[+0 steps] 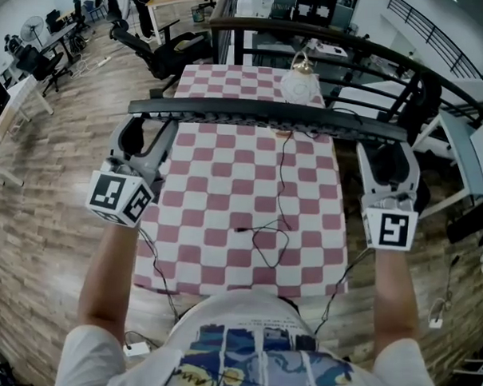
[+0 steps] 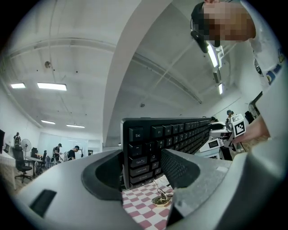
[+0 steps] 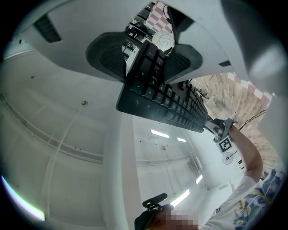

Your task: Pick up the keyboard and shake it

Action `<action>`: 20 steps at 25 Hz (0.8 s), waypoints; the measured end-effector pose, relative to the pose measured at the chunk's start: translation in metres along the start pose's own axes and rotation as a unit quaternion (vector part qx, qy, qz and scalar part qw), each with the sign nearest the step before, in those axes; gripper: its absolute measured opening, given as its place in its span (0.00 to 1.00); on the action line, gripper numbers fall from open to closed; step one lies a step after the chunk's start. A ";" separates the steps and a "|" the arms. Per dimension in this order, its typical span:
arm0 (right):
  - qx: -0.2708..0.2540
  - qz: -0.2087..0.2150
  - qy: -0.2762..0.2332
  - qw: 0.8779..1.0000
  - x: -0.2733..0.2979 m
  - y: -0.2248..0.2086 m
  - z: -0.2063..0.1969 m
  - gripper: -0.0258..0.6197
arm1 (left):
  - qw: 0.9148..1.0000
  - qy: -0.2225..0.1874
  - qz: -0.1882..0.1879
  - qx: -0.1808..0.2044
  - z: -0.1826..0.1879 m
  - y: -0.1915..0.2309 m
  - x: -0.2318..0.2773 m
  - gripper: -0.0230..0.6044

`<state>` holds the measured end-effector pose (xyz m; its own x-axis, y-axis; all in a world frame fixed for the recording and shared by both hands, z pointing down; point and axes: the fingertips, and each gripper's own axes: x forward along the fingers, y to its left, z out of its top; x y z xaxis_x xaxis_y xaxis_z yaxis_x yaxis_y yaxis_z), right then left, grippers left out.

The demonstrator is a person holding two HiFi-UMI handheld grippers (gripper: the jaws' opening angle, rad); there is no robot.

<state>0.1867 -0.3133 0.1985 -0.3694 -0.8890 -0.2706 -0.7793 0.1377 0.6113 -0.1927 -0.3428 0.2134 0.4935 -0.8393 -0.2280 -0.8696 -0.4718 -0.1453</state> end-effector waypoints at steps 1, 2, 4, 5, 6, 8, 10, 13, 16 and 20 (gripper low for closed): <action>-0.004 -0.003 -0.002 1.000 0.000 -0.001 0.002 0.44 | 1.000 -0.005 0.000 0.004 0.003 0.000 -0.001 0.44; -0.007 -0.006 -0.003 1.000 -0.001 -0.002 0.003 0.44 | 1.000 -0.010 0.000 0.007 0.005 0.000 -0.001 0.44; -0.019 -0.011 -0.008 1.000 -0.002 -0.003 0.007 0.44 | 1.000 -0.019 0.001 0.011 0.011 -0.001 -0.003 0.44; -0.028 -0.011 -0.012 0.999 -0.002 -0.003 0.010 0.44 | 1.000 -0.022 0.002 0.013 0.014 -0.001 -0.003 0.44; -0.036 -0.012 -0.015 0.999 -0.002 -0.003 0.013 0.43 | 1.000 -0.026 0.004 0.016 0.017 0.000 -0.005 0.44; -0.041 -0.012 -0.016 0.999 -0.001 -0.002 0.016 0.43 | 0.999 -0.032 0.006 0.020 0.022 0.003 -0.008 0.44; -0.040 -0.015 -0.013 0.999 -0.001 -0.002 0.018 0.43 | 0.999 -0.035 0.007 0.021 0.024 0.004 -0.009 0.44; -0.035 -0.016 -0.006 0.999 -0.003 -0.003 0.018 0.43 | 0.999 -0.037 0.007 0.021 0.025 0.003 -0.010 0.44; -0.034 -0.015 -0.002 0.999 -0.004 -0.003 0.019 0.43 | 0.999 -0.037 0.007 0.020 0.026 0.002 -0.013 0.44; -0.042 -0.014 -0.011 0.999 -0.004 -0.002 0.026 0.43 | 0.999 -0.039 0.008 0.020 0.028 0.003 -0.015 0.44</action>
<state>0.1769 -0.2985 0.1794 -0.3593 -0.8819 -0.3052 -0.7453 0.0744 0.6625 -0.2022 -0.3243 0.1899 0.4808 -0.8221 -0.3049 -0.8767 -0.4463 -0.1794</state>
